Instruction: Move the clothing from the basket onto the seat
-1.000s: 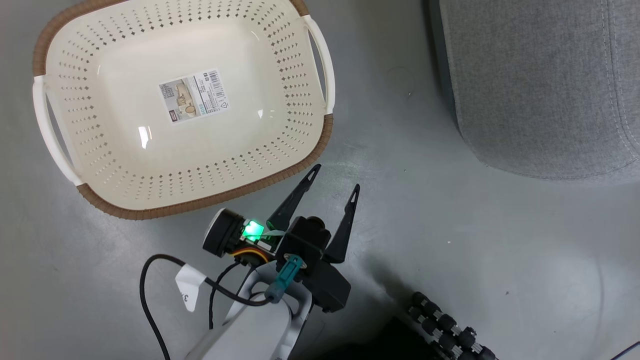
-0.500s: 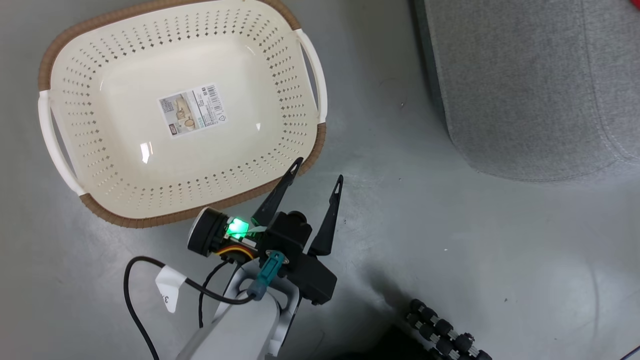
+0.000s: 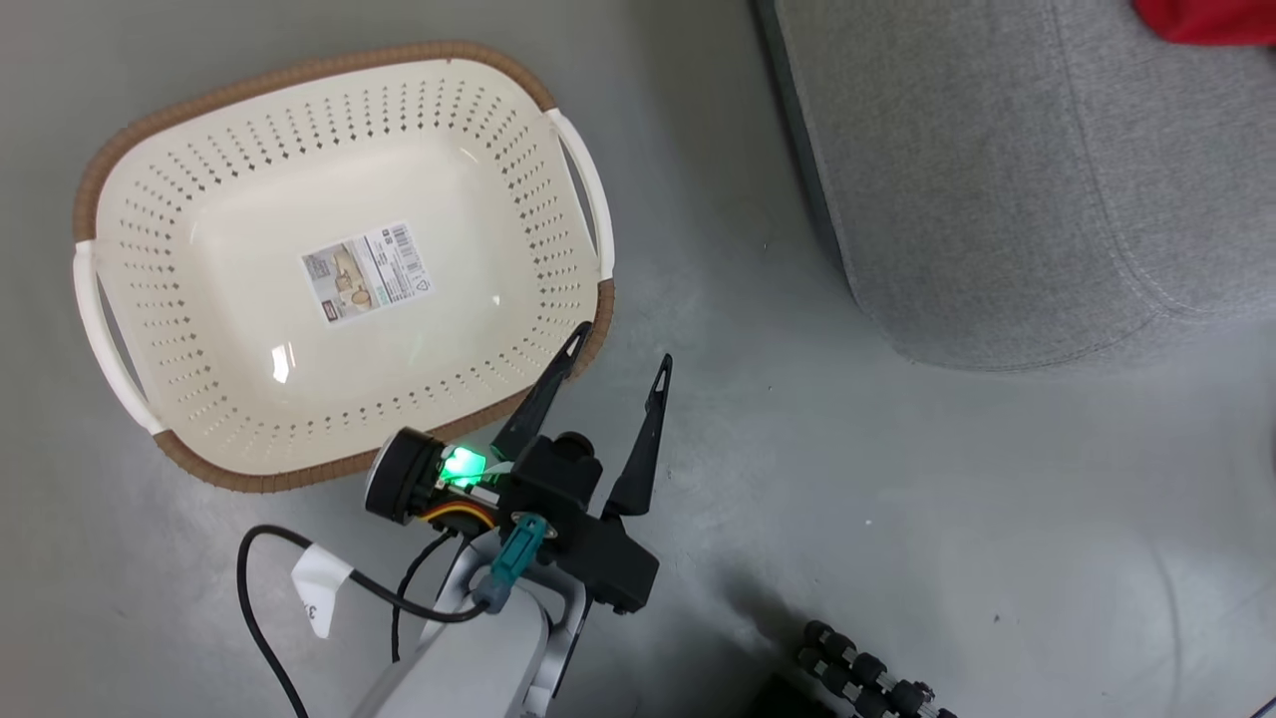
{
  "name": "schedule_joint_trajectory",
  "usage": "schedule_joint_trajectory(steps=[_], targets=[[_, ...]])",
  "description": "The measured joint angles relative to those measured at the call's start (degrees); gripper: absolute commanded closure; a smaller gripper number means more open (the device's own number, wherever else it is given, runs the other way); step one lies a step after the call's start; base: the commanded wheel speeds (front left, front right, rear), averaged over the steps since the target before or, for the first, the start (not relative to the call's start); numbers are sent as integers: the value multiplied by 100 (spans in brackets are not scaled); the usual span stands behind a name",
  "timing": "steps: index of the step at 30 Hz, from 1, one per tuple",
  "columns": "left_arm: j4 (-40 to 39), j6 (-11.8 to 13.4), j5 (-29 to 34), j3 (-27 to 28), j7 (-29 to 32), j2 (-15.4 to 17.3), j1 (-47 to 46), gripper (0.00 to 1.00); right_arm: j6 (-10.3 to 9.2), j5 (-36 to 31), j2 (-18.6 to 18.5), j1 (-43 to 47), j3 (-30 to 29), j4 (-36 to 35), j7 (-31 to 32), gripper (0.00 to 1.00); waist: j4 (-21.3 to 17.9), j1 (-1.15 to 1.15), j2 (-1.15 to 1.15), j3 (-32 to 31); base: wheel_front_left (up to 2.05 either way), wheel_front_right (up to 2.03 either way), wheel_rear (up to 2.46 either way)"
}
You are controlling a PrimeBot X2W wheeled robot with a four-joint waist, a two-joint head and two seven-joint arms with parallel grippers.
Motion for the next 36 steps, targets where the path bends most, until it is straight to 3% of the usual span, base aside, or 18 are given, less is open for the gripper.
schedule_joint_trajectory(steps=[5,13,17,28,36], targets=[[78,0,-212,23,-180,0,98,0,0,-256,90,339,46,-307,1,0,-12,0,-1,-269,0,0,0],[166,0,-773,109,-390,-3,267,0,0,-555,644,943,114,-1062,1,0,87,0,-1,-821,0,0,0],[219,0,-987,85,-405,-11,338,0,0,-644,717,1257,70,-1344,1,0,212,-1,-1,-1112,0,0,0],[409,0,-1549,536,-428,-29,727,0,0,-695,993,2014,27,-2072,2,0,896,-1,-1,-1860,0,0,0],[558,0,-1483,828,-428,-56,992,0,0,-812,1201,2761,-11,-2398,2,0,1491,-1,0,-2456,0,0,0]])
